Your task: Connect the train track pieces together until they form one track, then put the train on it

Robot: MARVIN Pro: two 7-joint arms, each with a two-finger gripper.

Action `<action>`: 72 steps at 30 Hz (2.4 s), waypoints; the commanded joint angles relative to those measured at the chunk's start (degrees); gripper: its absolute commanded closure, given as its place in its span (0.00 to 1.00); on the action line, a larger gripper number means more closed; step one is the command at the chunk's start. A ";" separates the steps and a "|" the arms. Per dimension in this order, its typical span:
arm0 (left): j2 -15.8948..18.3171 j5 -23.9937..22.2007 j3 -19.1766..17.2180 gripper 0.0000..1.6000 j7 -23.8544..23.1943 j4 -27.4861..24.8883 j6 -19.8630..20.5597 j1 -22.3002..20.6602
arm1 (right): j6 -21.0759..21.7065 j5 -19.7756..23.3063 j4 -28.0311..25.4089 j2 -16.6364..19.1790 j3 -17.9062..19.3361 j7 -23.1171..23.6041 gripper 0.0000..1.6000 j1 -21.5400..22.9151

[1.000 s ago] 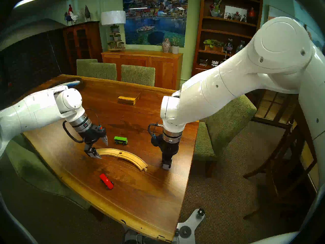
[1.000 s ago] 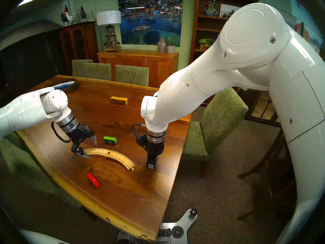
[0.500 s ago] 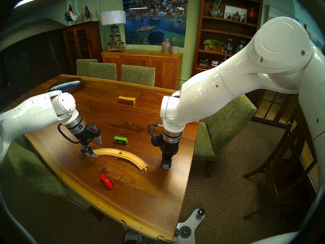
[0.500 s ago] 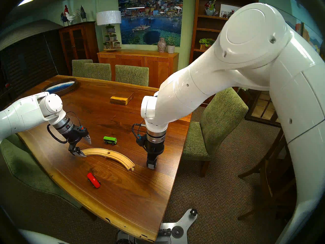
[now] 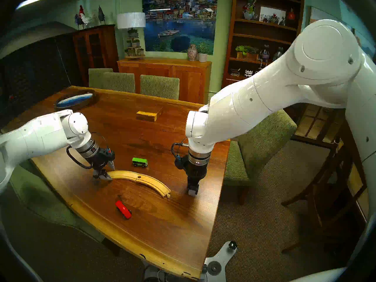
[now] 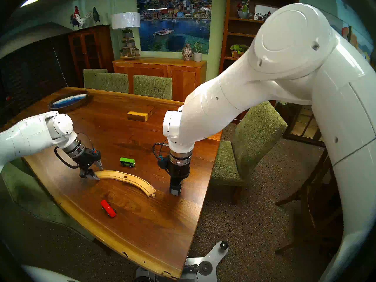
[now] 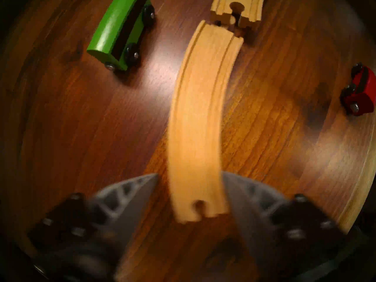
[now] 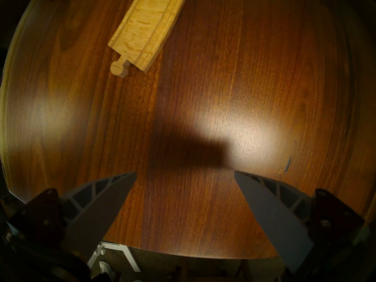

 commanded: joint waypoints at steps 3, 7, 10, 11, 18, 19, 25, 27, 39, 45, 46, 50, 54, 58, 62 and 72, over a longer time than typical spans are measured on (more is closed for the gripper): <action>-0.60 0.38 -0.11 1.00 0.28 0.09 0.10 -0.08 | 0.05 0.15 0.27 0.35 0.47 0.06 0.00 1.26; -0.19 0.00 -0.24 1.00 0.01 -1.44 1.56 -0.18 | 0.05 0.15 0.27 0.35 0.47 0.06 0.00 1.26; 0.03 -0.40 -0.39 1.00 -0.31 -2.27 2.54 -0.20 | 0.05 0.15 0.27 0.35 0.46 0.06 0.00 1.26; 0.15 -0.43 -0.44 1.00 -0.32 -2.67 2.85 -0.21 | 0.04 0.15 0.27 0.35 0.46 0.06 0.00 1.26; 0.75 -1.68 -0.77 1.00 -0.22 -4.69 6.23 0.09 | 0.04 0.15 0.27 0.35 0.46 0.06 0.00 1.26; 0.84 -1.92 -0.82 1.00 -0.11 -4.98 6.87 0.14 | 0.04 0.15 0.27 0.35 0.46 0.06 0.00 1.26; 0.95 -2.96 -1.07 1.00 0.17 -5.80 9.26 0.40 | 0.05 0.15 0.27 0.35 0.46 0.06 0.00 1.26; 0.95 -3.46 -1.23 1.00 0.66 -6.11 10.78 0.59 | 0.05 0.15 0.27 0.35 0.46 0.06 0.00 1.26; 0.62 -5.33 -2.11 1.00 2.29 -6.77 16.78 0.75 | 0.05 0.15 0.27 0.35 0.47 0.06 0.00 1.26; 0.89 -5.27 -1.88 1.00 1.63 -7.56 17.32 0.58 | 0.05 0.15 0.27 0.35 0.47 0.06 0.00 1.26; 0.95 -5.31 -1.90 1.00 1.71 -7.68 17.40 0.62 | 0.05 0.15 0.27 0.35 0.47 0.06 0.00 1.26; 1.08 -5.41 -1.92 0.88 1.60 -7.93 17.35 0.71 | 0.05 0.15 0.27 0.35 0.47 0.06 0.00 1.26; 1.27 -5.31 -1.84 0.24 1.11 -8.24 17.07 0.63 | 0.05 0.15 0.27 0.35 0.47 0.06 0.00 1.26; 1.42 -5.91 -2.10 0.00 1.07 -8.32 17.32 0.81 | 0.05 0.15 0.27 0.35 0.47 0.06 0.00 1.26; 1.60 -6.12 -2.25 0.00 1.28 -8.51 17.36 0.88 | 0.05 0.15 0.27 0.35 0.47 0.06 0.00 1.26; 1.86 -5.81 -2.33 0.60 2.04 -9.09 17.67 0.58 | 0.05 0.14 0.27 0.35 0.47 0.06 0.00 1.26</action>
